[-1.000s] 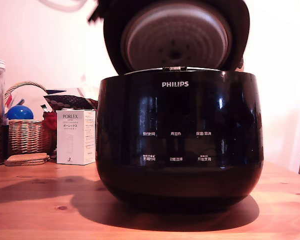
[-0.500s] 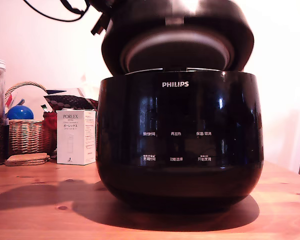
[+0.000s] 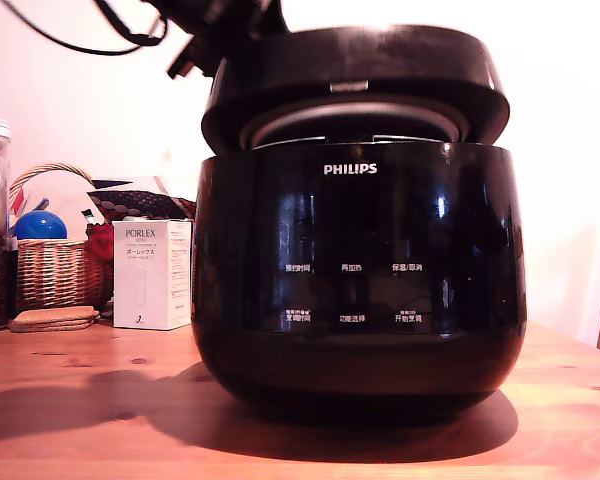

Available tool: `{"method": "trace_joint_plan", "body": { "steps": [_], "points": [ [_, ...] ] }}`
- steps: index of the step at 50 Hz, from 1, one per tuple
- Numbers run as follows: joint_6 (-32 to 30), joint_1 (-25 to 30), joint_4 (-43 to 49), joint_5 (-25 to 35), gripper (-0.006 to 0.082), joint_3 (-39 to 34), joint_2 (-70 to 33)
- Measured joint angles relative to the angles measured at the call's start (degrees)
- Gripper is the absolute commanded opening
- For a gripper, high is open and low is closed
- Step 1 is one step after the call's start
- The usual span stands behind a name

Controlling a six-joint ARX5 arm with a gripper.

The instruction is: Close the rice cooker by pressing the lid down with medium force

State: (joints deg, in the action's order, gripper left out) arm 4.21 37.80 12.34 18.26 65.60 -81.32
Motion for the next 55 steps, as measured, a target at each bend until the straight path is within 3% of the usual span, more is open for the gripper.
{"method": "trace_joint_plan", "body": {
  "steps": [19, 40, 55],
  "points": [
    [0.13, 2.6, -12.33, -1.88, -0.0021, -12.57, 7.72],
    [-0.11, 6.19, -28.11, -4.22, -0.0021, -22.47, 8.37],
    [-0.26, 8.28, -37.03, -10.29, -0.0021, -27.12, 8.94]
  ]
}}
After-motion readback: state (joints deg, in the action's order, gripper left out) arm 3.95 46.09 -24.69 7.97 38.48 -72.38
